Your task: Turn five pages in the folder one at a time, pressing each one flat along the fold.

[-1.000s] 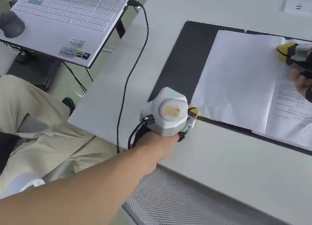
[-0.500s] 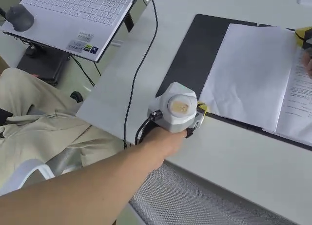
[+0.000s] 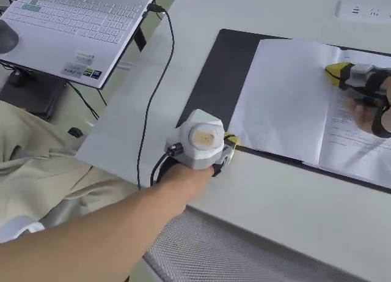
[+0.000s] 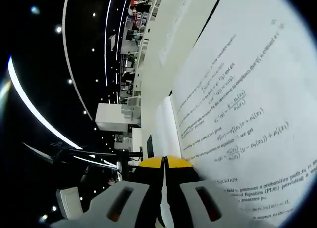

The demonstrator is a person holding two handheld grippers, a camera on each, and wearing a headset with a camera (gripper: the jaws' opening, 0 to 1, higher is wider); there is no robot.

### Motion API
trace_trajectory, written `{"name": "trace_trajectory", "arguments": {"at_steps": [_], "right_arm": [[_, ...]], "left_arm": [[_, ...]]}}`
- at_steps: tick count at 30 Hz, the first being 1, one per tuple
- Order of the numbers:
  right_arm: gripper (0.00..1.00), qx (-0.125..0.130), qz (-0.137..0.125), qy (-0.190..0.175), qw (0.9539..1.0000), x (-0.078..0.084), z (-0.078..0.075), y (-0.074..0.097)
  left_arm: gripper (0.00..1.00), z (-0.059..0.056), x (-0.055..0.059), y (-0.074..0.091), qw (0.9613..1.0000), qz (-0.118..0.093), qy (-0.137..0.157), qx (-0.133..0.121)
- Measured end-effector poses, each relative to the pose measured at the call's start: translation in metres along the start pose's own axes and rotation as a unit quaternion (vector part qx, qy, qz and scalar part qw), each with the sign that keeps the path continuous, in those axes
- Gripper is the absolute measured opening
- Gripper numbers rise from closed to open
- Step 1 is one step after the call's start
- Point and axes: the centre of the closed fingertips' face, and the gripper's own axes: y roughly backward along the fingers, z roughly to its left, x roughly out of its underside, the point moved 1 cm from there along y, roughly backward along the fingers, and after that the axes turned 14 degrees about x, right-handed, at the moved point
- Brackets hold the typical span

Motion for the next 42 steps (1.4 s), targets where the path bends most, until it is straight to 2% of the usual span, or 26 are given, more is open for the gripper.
{"name": "trace_trajectory", "arguments": {"at_steps": [1, 2, 5, 7, 10, 15, 18, 22, 26, 31, 42], "right_arm": [[0.0, -0.004, 0.007, 0.0, 1.0, 0.006, -0.001, 0.003], [0.0, -0.012, 0.028, 0.001, 0.9995, 0.016, -0.002, 0.008], [0.0, -0.017, 0.044, -0.005, 0.9989, 0.03, -0.008, 0.016], [0.0, -0.016, 0.066, 0.009, 0.9976, 0.047, -0.013, 0.024], [0.0, -0.015, 0.082, 0.011, 0.9965, 0.064, -0.019, 0.032], [0.0, -0.014, 0.087, 0.007, 0.9961, 0.077, -0.033, 0.042], [0.0, -0.013, 0.092, 0.009, 0.9957, 0.088, -0.037, 0.049], [0.0, -0.01, 0.1, 0.011, 0.9949, 0.11, -0.038, 0.062], [0.0, -0.011, 0.103, 0.007, 0.9946, 0.119, -0.045, 0.068], [0.0, -0.009, 0.107, 0.009, 0.9942, 0.137, -0.043, 0.079], [0.0, -0.008, 0.109, -0.003, 0.994, 0.161, -0.048, 0.096]], "left_arm": [[0.0, 0.0, 0.0, 0.0, 1.0, 0.0, 0.0, -0.001], [0.0, 0.0, 0.0, 0.0, 1.0, 0.001, 0.0, -0.001], [0.0, 0.001, 0.0, 0.0, 1.0, 0.0, 0.006, 0.0], [0.0, 0.001, 0.001, -0.001, 1.0, 0.002, 0.003, 0.0], [0.0, 0.0, 0.0, 0.0, 1.0, 0.001, 0.002, 0.0], [0.0, -0.001, 0.0, 0.001, 1.0, 0.004, -0.001, -0.002], [0.0, -0.001, 0.0, 0.001, 1.0, 0.006, -0.006, -0.001], [0.0, -0.002, 0.0, 0.001, 0.9999, 0.008, -0.01, 0.0], [0.0, -0.001, 0.0, 0.001, 0.9999, 0.009, -0.012, -0.001], [0.0, -0.002, 0.0, 0.001, 0.9998, 0.011, -0.015, -0.003], [0.0, -0.002, -0.001, 0.001, 0.9996, 0.016, -0.021, -0.004]]}}
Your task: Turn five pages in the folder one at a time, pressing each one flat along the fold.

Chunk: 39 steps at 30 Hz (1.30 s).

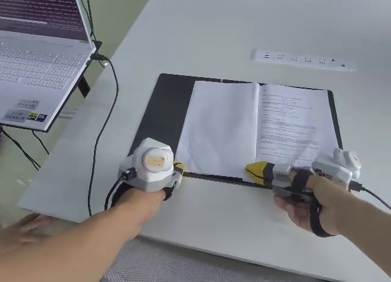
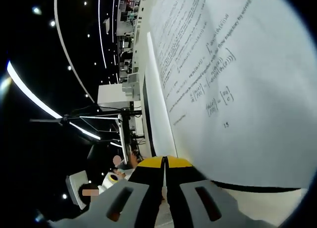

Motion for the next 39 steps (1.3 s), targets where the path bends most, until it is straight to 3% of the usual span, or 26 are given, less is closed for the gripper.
{"name": "trace_trajectory", "arguments": {"at_steps": [7, 8, 9, 11, 14, 18, 21, 22, 25, 30, 33, 37, 39], "right_arm": [[0.0, -0.011, 0.012, 0.001, 0.9999, 0.024, 0.004, 0.011], [0.0, -0.013, 0.012, 0.004, 0.9998, 0.031, 0.008, 0.015], [0.0, -0.017, 0.013, 0.012, 0.9997, 0.035, 0.011, 0.018], [0.0, -0.026, -0.003, 0.037, 0.999, 0.04, 0.019, 0.027], [0.01, -0.03, -0.029, 0.058, 0.9975, 0.048, 0.031, 0.044], [0.11, -0.02, -0.079, 0.094, 0.9922, 0.048, 0.042, 0.073], [0.14, 0.015, -0.123, 0.137, 0.9828, 0.041, 0.039, 0.098], [0.17, 0.026, -0.148, 0.152, 0.9769, 0.035, 0.038, 0.109], [0.25, 0.047, -0.173, 0.174, 0.9683, 0.031, 0.036, 0.131], [0.39, 0.104, -0.227, 0.216, 0.944, 0.023, 0.026, 0.175], [0.41, 0.124, -0.251, 0.235, 0.9309, 0.026, 0.023, 0.197], [0.45, 0.151, -0.289, 0.249, 0.9118, 0.028, 0.021, 0.226], [0.46, 0.157, -0.302, 0.259, 0.9037, 0.028, 0.02, 0.236]], "left_arm": [[0.0, 0.0, -0.001, 0.0, 0.9999, -0.006, 0.01, 0.0], [0.0, 0.0, -0.001, 0.002, 1.0, 0.0, 0.001, -0.002], [0.0, 0.003, 0.001, 0.005, 0.9995, 0.023, -0.018, -0.013], [0.0, -0.002, 0.002, 0.008, 0.9991, 0.034, -0.024, -0.011], [0.04, -0.005, -0.002, 0.014, 0.9995, 0.025, -0.019, 0.003], [0.08, -0.015, -0.01, 0.031, 0.9995, 0.019, -0.01, 0.021], [0.1, -0.023, -0.019, 0.046, 0.9991, 0.006, -0.011, 0.039], [0.12, -0.029, -0.022, 0.053, 0.9987, -0.001, -0.001, 0.052], [0.21, -0.035, -0.03, 0.069, 0.9977, -0.02, 0.0, 0.064], [0.24, -0.046, -0.041, 0.093, 0.9956, -0.046, 0.01, 0.081], [0.28, -0.05, -0.042, 0.108, 0.9954, -0.047, 0.01, 0.083], [0.42, -0.057, -0.045, 0.125, 0.9948, -0.045, -0.022, 0.088], [0.47, -0.059, -0.047, 0.133, 0.9947, -0.046, -0.024, 0.089]]}}
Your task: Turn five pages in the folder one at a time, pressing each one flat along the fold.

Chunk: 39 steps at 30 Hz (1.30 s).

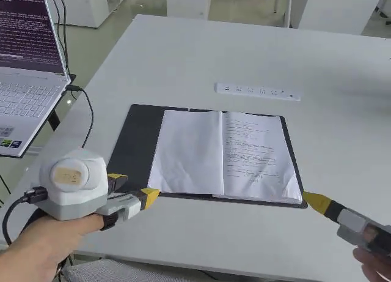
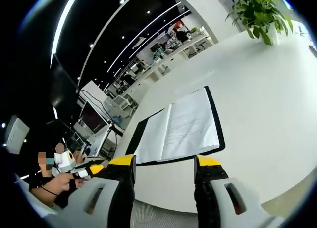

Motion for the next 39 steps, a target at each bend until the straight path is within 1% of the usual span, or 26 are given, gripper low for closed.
{"name": "trace_trajectory", "arguments": {"at_steps": [2, 4, 5, 8, 9, 13, 18, 25, 28, 31, 34, 37, 39], "right_arm": [[0.46, 0.002, -0.007, -0.002, 1.0, -0.002, -0.003, 0.004], [0.48, 0.012, -0.013, -0.01, 0.9998, -0.003, -0.01, 0.007], [0.5, 0.019, -0.019, -0.004, 0.9996, -0.003, -0.013, 0.009], [0.5, 0.026, -0.024, -0.007, 0.9993, -0.002, -0.021, 0.012], [0.5, 0.028, -0.022, -0.012, 0.9993, -0.002, -0.021, 0.013], [0.5, 0.032, -0.025, -0.007, 0.9992, -0.001, -0.024, 0.015], [0.5, 0.031, -0.024, -0.01, 0.9992, -0.003, -0.027, 0.015], [0.5, 0.031, -0.026, -0.01, 0.9991, -0.009, -0.032, 0.014], [0.5, 0.032, -0.022, -0.007, 0.9992, -0.007, -0.034, 0.012], [0.49, 0.034, -0.016, -0.002, 0.9993, -0.006, -0.038, 0.009], [0.49, 0.035, -0.017, -0.002, 0.9992, -0.006, -0.041, 0.008], [0.48, 0.033, -0.016, -0.01, 0.9993, -0.007, -0.045, 0.007], [0.47, 0.034, -0.016, -0.011, 0.9992, -0.008, -0.047, 0.005]], "left_arm": [[0.48, -0.003, -0.003, 0.005, 1.0, -0.003, 0.001, 0.006], [0.49, -0.007, -0.006, 0.009, 0.9999, -0.006, 0.007, 0.01], [0.5, -0.008, -0.007, 0.011, 0.9999, -0.007, 0.005, 0.012], [0.5, -0.01, -0.006, 0.016, 1.0, -0.003, 0.001, 0.009], [0.51, -0.01, -0.006, 0.017, 1.0, -0.004, 0.0, 0.009], [0.52, -0.011, -0.006, 0.023, 1.0, -0.006, 0.002, 0.007], [0.52, -0.011, -0.006, 0.03, 1.0, -0.007, 0.001, -0.003], [0.52, -0.015, -0.011, 0.03, 0.9999, -0.005, -0.006, -0.008], [0.52, -0.017, -0.014, 0.025, 0.9999, -0.007, -0.007, -0.007], [0.51, -0.018, -0.015, 0.013, 0.9998, -0.003, -0.016, -0.008], [0.51, -0.021, -0.015, -0.001, 0.9996, 0.007, -0.027, -0.006], [0.5, -0.029, -0.016, -0.02, 0.9995, 0.013, -0.03, 0.005], [0.5, -0.033, -0.017, -0.029, 0.9992, 0.016, -0.036, 0.008]]}}
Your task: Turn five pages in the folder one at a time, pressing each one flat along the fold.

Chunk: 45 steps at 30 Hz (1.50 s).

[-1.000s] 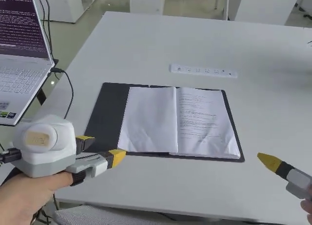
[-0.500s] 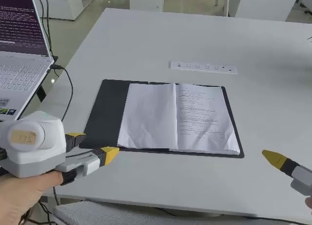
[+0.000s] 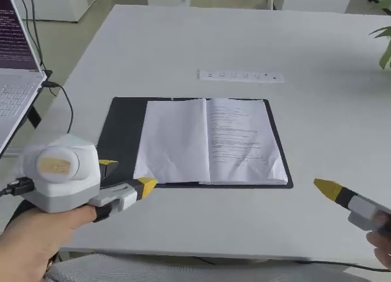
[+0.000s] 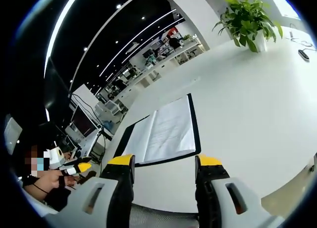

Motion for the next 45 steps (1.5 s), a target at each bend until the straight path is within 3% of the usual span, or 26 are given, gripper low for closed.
{"name": "trace_trajectory", "arguments": {"at_steps": [5, 12, 15, 17, 23, 30, 36, 40, 45], "right_arm": [[0.47, 0.002, 0.0, -0.004, 1.0, 0.001, -0.004, -0.005], [0.46, -0.005, 0.018, 0.01, 0.9998, 0.009, -0.001, -0.017], [0.46, -0.006, 0.022, 0.014, 0.9996, 0.012, 0.0, -0.02], [0.46, -0.007, 0.025, 0.016, 0.9995, 0.013, 0.0, -0.025], [0.44, -0.01, 0.032, 0.026, 0.9991, 0.014, -0.002, -0.038], [0.43, -0.012, 0.038, 0.025, 0.9989, 0.014, -0.005, -0.053], [0.41, -0.014, 0.04, 0.023, 0.9989, 0.013, -0.007, -0.066], [0.4, -0.014, 0.041, 0.019, 0.9989, 0.013, -0.009, -0.073], [0.39, -0.013, 0.039, 0.01, 0.9991, 0.012, -0.01, -0.075]], "left_arm": [[0.49, -0.013, -0.005, -0.03, 0.9998, 0.007, -0.007, 0.017], [0.5, -0.041, -0.014, -0.09, 0.9975, 0.023, -0.044, 0.051], [0.5, -0.047, -0.015, -0.108, 0.9966, 0.03, -0.05, 0.059], [0.5, -0.052, -0.013, -0.129, 0.9953, 0.041, -0.057, 0.067], [0.5, -0.065, -0.01, -0.163, 0.9929, 0.052, -0.071, 0.08], [0.5, -0.075, -0.004, -0.199, 0.9911, 0.057, -0.087, 0.083], [0.52, -0.083, -0.005, -0.229, 0.9902, 0.045, -0.098, 0.089], [0.5, -0.083, 0.001, -0.246, 0.99, 0.052, -0.098, 0.087], [0.53, -0.079, 0.0, -0.257, 0.9923, 0.043, -0.089, 0.074]]}}
